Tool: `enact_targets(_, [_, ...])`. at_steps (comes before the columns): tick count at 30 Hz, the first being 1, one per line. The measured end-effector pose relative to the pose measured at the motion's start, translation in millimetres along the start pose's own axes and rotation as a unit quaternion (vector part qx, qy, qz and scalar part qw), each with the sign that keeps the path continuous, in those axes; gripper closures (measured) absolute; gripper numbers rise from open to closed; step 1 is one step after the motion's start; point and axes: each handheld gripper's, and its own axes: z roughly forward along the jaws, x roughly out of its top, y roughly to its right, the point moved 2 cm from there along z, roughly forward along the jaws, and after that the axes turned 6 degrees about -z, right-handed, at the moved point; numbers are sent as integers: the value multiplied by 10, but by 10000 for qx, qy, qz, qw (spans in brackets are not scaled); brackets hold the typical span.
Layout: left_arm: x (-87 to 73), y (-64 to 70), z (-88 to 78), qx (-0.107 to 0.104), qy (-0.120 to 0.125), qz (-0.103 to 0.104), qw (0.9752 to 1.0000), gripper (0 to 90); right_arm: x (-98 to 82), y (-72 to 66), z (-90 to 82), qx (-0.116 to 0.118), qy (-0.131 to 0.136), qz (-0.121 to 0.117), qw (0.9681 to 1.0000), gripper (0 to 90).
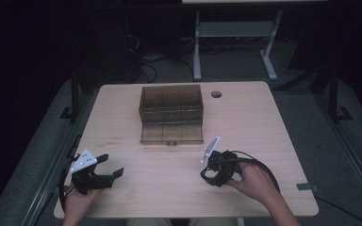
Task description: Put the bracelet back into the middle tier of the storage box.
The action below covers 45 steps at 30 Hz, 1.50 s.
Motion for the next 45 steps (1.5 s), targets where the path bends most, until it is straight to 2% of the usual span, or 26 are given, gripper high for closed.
enact_targets(6, [1,-2,6,2,0,-1,10000,152,45,-22,101,64,-230,-91,9997,527])
enact_targets(8, [-3,-8,6,-2,6,-12,10000,152,61,-20,150,84,-334,-103,9994,582])
enact_targets(11, [-9,-16,6,13,-5,-9,10000,152,64,-13,178,85,-378,-134,9992,603])
enact_targets(15, [-7,-25,-2,17,-9,-17,10000,152,67,-11,210,108,-484,-139,9987,686])
enact_targets(21, [-8,-38,-14,37,30,-40,10000,152,77,-19,243,139,-579,-186,9981,779])
enact_targets(28, [-4,-38,-24,70,27,-22,10000,152,78,-17,243,123,-581,-215,9980,823])
enact_targets(33, [-5,-46,-20,66,53,-55,9999,152,80,-24,192,38,-447,-188,9988,835])
enact_targets(40, [-5,-41,-13,82,71,-64,9999,152,69,-1,54,90,-120,-31,9999,838])
enact_targets(45, [-5,-26,-11,90,47,-32,9999,153,63,27,-22,63,-11,27,10000,838])
